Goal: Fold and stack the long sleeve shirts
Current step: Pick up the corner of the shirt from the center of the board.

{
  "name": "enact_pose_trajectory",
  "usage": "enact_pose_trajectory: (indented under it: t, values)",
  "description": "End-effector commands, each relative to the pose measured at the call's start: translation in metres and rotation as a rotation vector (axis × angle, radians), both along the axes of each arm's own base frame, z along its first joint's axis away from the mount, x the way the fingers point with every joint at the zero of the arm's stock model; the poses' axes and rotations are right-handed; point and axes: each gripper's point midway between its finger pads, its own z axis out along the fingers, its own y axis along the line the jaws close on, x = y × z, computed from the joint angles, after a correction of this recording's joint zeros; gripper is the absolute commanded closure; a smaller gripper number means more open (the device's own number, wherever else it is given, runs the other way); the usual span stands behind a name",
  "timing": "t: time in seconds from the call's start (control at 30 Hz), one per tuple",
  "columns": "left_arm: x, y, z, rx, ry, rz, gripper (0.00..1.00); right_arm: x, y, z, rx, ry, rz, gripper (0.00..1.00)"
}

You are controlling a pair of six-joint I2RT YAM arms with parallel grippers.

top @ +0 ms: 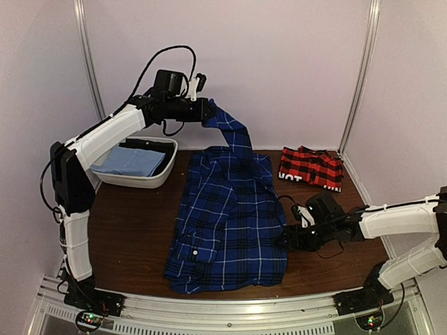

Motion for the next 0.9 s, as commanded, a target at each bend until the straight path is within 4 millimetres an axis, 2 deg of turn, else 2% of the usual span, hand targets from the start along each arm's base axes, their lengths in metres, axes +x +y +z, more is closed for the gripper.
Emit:
enact_pose_trajectory:
  t: [0.0, 0.13, 0.3, 0.5, 0.63, 0.7, 0.87]
  values:
    - [0.008, -0.002, 0.029, -0.051, -0.077, -0.003, 1.00, -0.019, 0.019, 0.008, 0.092, 0.032, 0.017, 0.30]
    - [0.009, -0.004, 0.036, -0.066, -0.096, -0.008, 1.00, -0.035, 0.029, 0.003, 0.119, 0.081, 0.035, 0.38]
    - [0.011, -0.007, 0.045, -0.090, -0.127, -0.015, 1.00, -0.045, 0.027, -0.002, 0.089, 0.109, 0.018, 0.50]
    - [0.018, -0.004, 0.067, -0.125, -0.203, 0.014, 1.00, -0.044, 0.027, 0.019, 0.072, 0.086, -0.011, 0.78]
    - [0.021, -0.001, 0.082, -0.139, -0.252, 0.030, 1.00, -0.042, 0.036, 0.040, 0.096, 0.059, -0.006, 0.95]
    - [0.024, 0.003, 0.086, -0.144, -0.262, 0.040, 1.00, -0.040, 0.043, 0.049, 0.097, 0.050, 0.006, 1.00]
    - [0.031, 0.020, 0.093, -0.148, -0.274, 0.070, 1.00, -0.040, 0.064, 0.068, 0.090, 0.043, 0.051, 1.00]
